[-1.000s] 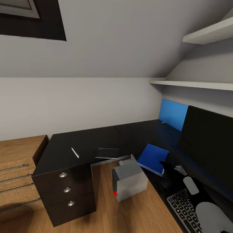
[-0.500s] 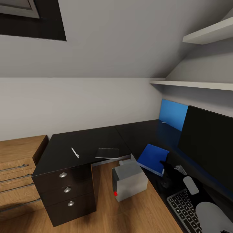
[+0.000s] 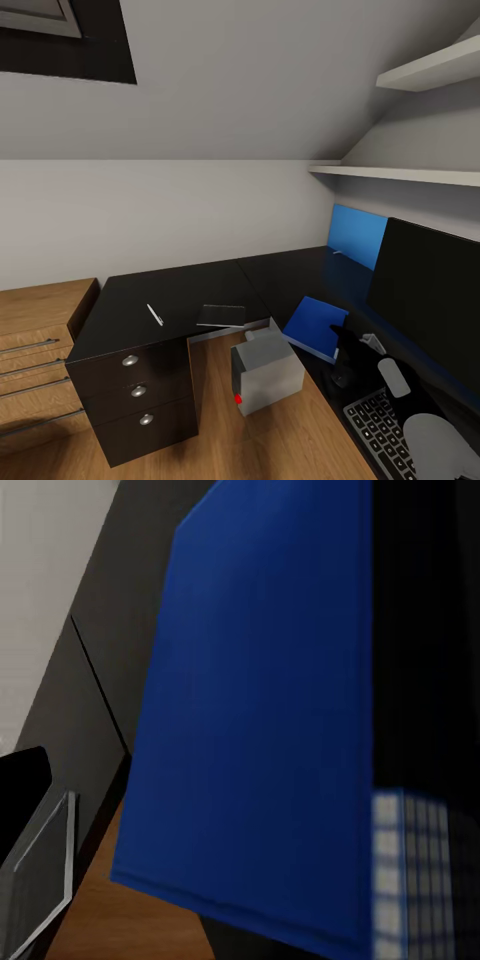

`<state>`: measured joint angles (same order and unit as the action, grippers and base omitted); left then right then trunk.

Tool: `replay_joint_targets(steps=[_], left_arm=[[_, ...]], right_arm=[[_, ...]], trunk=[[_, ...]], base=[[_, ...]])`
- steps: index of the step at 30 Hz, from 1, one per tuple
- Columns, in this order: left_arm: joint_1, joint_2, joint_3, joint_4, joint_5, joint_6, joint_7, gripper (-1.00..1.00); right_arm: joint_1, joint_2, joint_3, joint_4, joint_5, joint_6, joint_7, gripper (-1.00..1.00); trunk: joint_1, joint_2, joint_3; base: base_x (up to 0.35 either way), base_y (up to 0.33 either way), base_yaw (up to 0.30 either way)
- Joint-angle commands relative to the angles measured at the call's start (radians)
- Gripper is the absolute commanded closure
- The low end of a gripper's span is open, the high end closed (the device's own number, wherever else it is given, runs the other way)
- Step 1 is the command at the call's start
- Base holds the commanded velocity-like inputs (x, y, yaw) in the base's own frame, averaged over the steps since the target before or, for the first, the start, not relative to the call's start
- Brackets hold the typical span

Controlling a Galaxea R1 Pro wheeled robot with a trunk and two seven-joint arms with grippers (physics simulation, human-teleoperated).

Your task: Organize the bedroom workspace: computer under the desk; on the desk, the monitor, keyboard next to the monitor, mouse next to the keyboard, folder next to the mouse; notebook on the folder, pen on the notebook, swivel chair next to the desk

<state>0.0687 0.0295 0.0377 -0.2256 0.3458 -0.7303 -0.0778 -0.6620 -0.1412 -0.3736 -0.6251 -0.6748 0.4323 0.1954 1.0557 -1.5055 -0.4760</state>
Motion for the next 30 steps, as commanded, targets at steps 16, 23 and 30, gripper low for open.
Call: replay_joint_targets(steps=[16, 23, 30], left_arm=[[0.000, 0.000, 0.004, -0.001, 0.005, 0.000, -0.008, -1.00], [0.000, 0.000, 0.004, -0.001, 0.005, 0.000, -0.008, -1.00], [0.000, 0.000, 0.004, -0.001, 0.005, 0.000, -0.008, -1.00]], right_arm=[[-0.001, 0.007, -0.004, -0.002, -0.002, 0.007, 0.143, -1.00], [-0.001, 0.011, -0.005, -0.001, 0.001, 0.006, 0.172, -1.00], [-0.001, 0.012, -0.004, -0.001, 0.003, 0.006, 0.176, -1.00]], trunk=[[0.000, 0.000, -0.002], [0.000, 0.000, -0.008], [0.000, 0.000, -0.014]], base=[[0.000, 0.000, 0.003], [0.000, 0.000, 0.130], [0.000, 0.000, 0.212]])
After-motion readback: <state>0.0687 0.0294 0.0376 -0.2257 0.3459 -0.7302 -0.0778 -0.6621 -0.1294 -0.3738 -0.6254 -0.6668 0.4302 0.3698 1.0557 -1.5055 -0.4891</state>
